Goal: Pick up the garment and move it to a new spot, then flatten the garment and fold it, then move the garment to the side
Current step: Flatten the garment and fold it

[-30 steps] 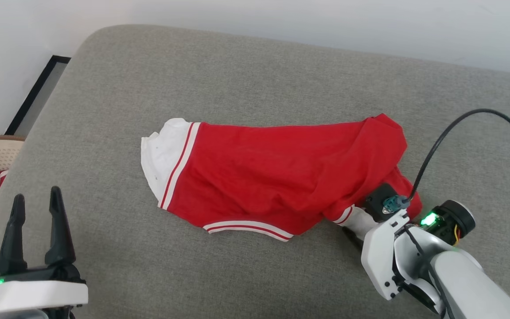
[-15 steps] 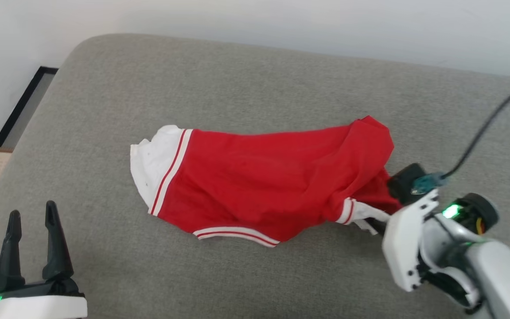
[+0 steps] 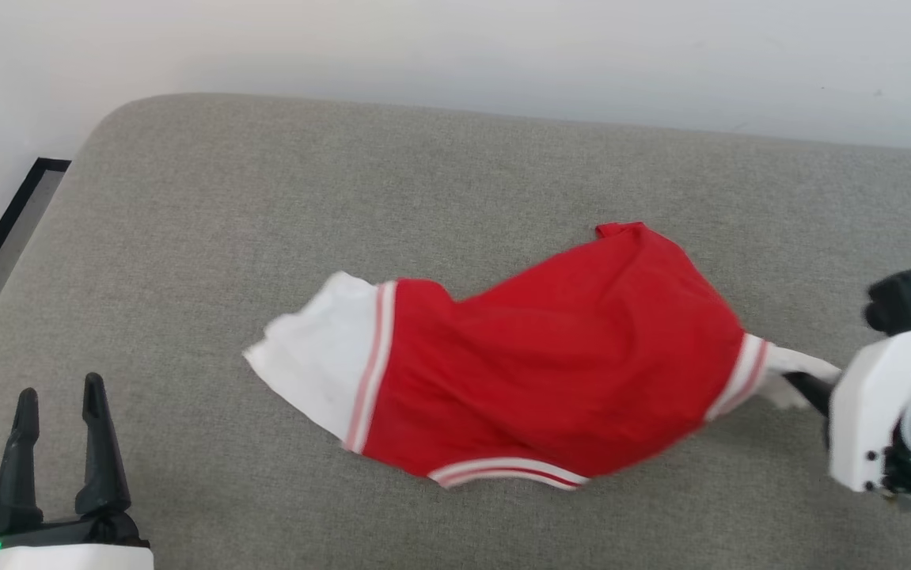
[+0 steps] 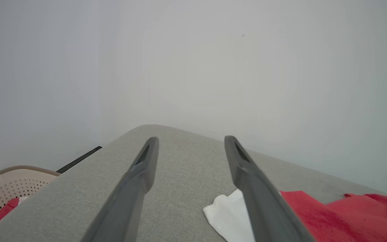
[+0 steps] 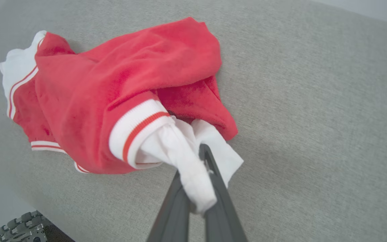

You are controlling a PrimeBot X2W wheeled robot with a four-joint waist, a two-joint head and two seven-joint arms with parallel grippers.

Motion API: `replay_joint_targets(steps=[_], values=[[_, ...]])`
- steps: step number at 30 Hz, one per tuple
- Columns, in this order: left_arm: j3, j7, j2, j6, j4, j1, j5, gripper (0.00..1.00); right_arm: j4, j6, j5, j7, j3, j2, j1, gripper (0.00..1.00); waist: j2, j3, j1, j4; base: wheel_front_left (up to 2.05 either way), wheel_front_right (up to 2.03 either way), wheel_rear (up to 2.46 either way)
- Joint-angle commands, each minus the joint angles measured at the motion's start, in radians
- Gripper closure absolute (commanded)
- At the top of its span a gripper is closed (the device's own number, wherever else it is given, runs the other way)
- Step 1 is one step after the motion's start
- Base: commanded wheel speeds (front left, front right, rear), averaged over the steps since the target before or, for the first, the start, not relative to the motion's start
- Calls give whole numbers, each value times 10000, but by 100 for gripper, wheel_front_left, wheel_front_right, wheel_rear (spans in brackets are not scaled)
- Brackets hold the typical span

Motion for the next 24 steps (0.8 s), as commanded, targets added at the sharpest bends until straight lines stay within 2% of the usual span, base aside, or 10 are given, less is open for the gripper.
replay_joint_targets(steps=[1,6,9,12,17,18,19,20,24], values=[[-23,-50,59,-21,-22,79,-80,0,85,1,-1,67,-156,37,100,100,-1,-21,0,-6,0,0,0],[-182,-50,114,-21,44,125,-108,0,1068,1,-453,91,-956,39,98,100,-1,-75,0,57,0,0,0],[-269,-50,140,-22,75,118,-137,0,1877,1,-649,-66,-1051,94,-13,100,-1,-61,0,116,0,0,0],[-414,-51,213,-22,140,40,-173,0,2981,1,-813,-537,-813,117,-341,100,-1,17,0,196,0,0,0],[-537,-51,275,-22,193,-125,-196,0,4043,1,-760,-992,-314,236,-915,100,-1,162,0,167,0,0,0],[-583,-51,295,-22,195,-164,-238,0,4126,1,-766,-1116,-235,215,-1047,77,-1,185,0,153,0,0,0],[-610,-51,330,-22,192,-179,-270,0,4213,1,-773,-1234,-191,201,-1191,17,-1,211,0,125,0,0,0],[-644,-51,365,-22,204,-188,-282,0,4290,1,-792,-1300,-120,168,-1272,0,-1,230,0,97,0,0,0],[-887,-51,574,-22,242,-177,-472,0,4041,1,-620,-1515,195,-22,-1488,0,-1,264,0,-55,0,0,0]])
